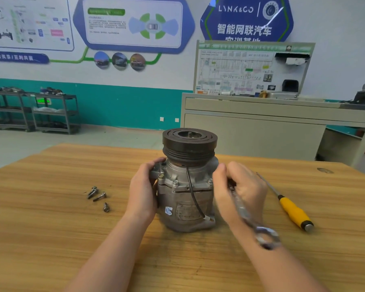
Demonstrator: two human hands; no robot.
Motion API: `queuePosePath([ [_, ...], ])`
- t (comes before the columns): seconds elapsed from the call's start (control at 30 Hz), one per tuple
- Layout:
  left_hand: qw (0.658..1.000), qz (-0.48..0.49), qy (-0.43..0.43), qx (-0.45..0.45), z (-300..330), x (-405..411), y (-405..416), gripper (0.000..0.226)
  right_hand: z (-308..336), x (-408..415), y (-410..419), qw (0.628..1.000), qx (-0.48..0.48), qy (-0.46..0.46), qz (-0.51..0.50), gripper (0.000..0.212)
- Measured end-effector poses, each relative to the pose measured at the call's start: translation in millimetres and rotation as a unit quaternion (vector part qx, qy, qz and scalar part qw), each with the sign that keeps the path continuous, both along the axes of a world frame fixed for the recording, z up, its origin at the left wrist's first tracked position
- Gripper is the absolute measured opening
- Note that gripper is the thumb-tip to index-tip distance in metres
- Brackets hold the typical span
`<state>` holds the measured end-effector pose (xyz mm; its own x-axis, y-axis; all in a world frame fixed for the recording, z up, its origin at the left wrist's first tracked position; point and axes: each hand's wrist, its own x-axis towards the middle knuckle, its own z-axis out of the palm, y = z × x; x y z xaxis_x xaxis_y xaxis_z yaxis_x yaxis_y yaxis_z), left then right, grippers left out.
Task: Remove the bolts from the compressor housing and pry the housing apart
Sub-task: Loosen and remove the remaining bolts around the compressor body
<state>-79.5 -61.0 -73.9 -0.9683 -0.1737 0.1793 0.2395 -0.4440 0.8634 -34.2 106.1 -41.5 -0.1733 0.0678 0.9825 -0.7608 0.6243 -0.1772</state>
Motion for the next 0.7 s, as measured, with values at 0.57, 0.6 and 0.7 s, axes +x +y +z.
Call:
queuePosePath([
  [0.57,1.0,0.01,0.003,0.018,3,2,1,0.036,5,-26,41,0.859,-0.335,-0.302,0.242,0.027],
  [0.6,1.0,0.01,0.001,0.017,3,2,1,0.036,2,-23,34,0.888,-0.281,-0.302,0.202,0.026],
  [0.7,1.0,0.011,-0.002,0.018,3,2,1,0.036,-2,-17,21,0.918,-0.174,-0.327,0.143,0.035],
])
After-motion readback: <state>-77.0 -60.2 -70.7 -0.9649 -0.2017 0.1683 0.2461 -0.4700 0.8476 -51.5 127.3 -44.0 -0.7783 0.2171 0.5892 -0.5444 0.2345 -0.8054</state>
